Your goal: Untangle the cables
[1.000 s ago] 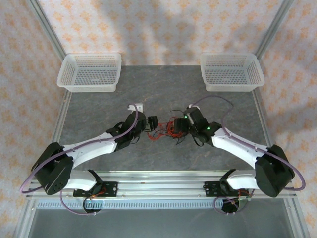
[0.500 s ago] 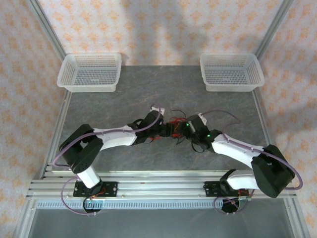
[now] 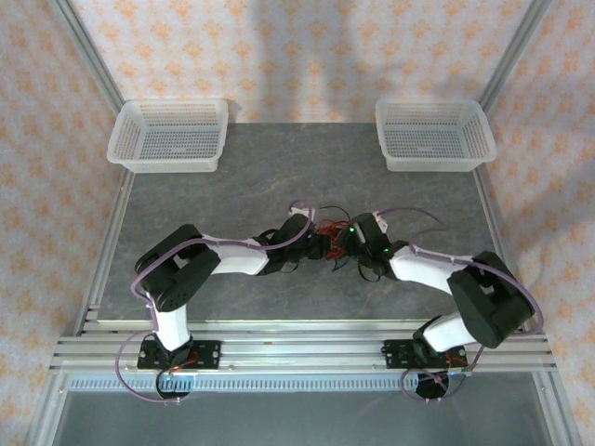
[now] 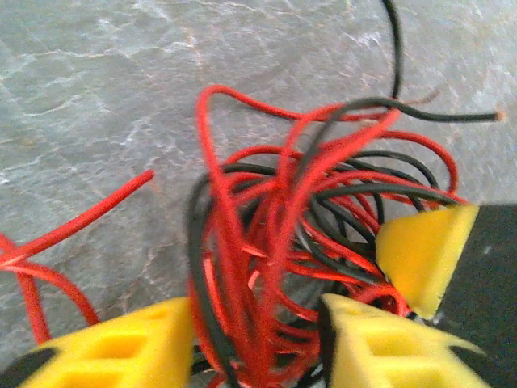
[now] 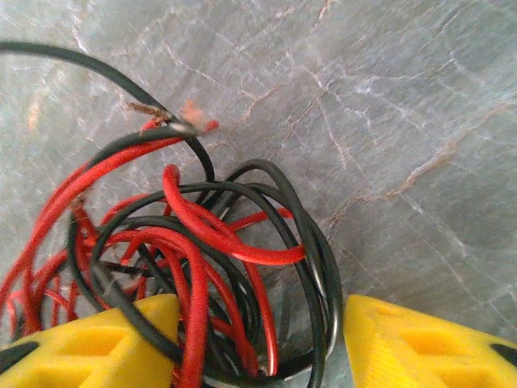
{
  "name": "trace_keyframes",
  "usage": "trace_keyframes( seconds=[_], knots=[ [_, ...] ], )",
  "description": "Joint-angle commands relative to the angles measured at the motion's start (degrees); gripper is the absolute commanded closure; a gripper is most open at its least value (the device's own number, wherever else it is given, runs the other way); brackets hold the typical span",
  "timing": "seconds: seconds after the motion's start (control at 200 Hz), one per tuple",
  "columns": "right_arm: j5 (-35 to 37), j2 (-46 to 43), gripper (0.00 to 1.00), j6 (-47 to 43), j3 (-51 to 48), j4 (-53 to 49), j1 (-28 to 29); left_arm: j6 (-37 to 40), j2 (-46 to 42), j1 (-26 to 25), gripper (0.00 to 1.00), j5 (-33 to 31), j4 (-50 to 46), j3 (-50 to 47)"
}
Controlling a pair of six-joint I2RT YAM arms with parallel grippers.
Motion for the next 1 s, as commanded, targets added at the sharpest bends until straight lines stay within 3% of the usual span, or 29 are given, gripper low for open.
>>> trace_keyframes(
  seconds=[0.0,0.1,0.18,0.34,0.631,0.801,0.991],
  knots=[
    [-0.2,2.4,0.63,-2.0,-0.6,2.7,-0.3,-0.9,0.3,-0.1,0.72,-4.6,2.6,-1.8],
    [2.0,2.9,0.88,-4.8,-0.6,1.2,-0.7,-1.3,-1.5,0.9,0.91,-7.6,1.8,-4.4],
    [5.2,1.7,0.97,-9.0,-0.7,-1.4,-1.5,-1.5,-4.3,2.8,0.95,-9.0,1.1,-7.4],
    [12.6,-3.9,1.0,-19.7,-0.1,-7.7,-1.9,1.0,-11.4,5.4,0.95,-13.0,-3.6,-10.7],
    [14.6,-7.7,1.0,-29.5,4.8,-17.9,-1.8,6.2,-16.7,5.6,0.93,-22.4,-14.6,-7.8],
    [17.5,-6.3,1.0,-29.2,7.2,-22.1,-1.8,5.6,-18.9,5.6,0.82,-23.7,-16.7,-7.5],
    [16.8,-3.5,0.89,-24.4,8.9,-23.7,-1.9,1.7,-18.5,5.6,0.54,-20.8,-14.6,-9.2]
  ],
)
